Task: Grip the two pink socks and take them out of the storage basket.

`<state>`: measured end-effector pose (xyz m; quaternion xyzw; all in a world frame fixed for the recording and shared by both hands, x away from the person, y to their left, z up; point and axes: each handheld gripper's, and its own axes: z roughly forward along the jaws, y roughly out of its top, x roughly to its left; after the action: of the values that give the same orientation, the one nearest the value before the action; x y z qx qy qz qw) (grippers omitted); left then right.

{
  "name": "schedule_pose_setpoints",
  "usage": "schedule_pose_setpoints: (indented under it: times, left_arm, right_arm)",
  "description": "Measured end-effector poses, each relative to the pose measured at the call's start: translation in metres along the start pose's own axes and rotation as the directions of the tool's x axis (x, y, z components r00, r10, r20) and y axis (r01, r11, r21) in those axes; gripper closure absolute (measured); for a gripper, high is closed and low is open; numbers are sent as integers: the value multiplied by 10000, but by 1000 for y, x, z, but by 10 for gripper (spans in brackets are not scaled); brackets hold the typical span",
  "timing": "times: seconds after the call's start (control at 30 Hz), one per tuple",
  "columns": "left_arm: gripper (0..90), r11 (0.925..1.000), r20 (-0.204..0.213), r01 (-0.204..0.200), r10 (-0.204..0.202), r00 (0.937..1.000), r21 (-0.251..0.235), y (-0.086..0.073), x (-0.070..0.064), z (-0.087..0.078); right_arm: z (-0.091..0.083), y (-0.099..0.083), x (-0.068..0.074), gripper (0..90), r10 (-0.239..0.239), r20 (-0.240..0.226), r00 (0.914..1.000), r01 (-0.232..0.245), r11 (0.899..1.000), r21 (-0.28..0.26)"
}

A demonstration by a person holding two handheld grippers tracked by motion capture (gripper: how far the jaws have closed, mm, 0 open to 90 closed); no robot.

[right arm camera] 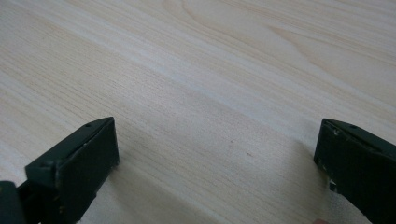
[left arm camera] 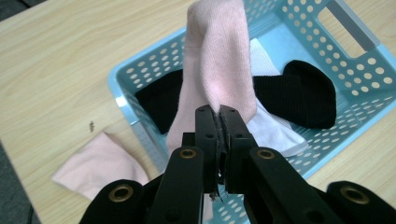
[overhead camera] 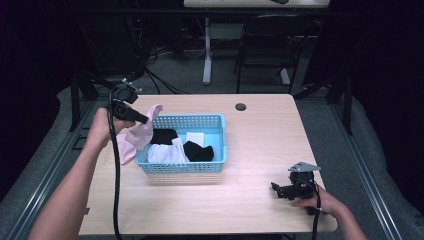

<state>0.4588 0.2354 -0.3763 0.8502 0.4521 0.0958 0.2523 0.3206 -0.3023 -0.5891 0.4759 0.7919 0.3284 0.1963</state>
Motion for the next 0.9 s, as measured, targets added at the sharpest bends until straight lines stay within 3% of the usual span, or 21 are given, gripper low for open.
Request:
schedule_pose_setpoints:
  times: [0.37,0.63,0.9]
  left_arm:
    - [871,9972,-372,594,-611,9974,-449,-15,28,-29]
    - [871,9939,-521,952,-981,9938,-556,-30,42,-38]
    - [871,9880,-1071,1508,-1536,9823,-341,-50,63,-39]
  right_arm:
    - [0,0,0,0,0,2,10000,0,10000,3]
    - [0,0,0,0,-6,8,10000,6,10000,6]
    - [0,0,0,0,-9,5,10000,9,10000,6]
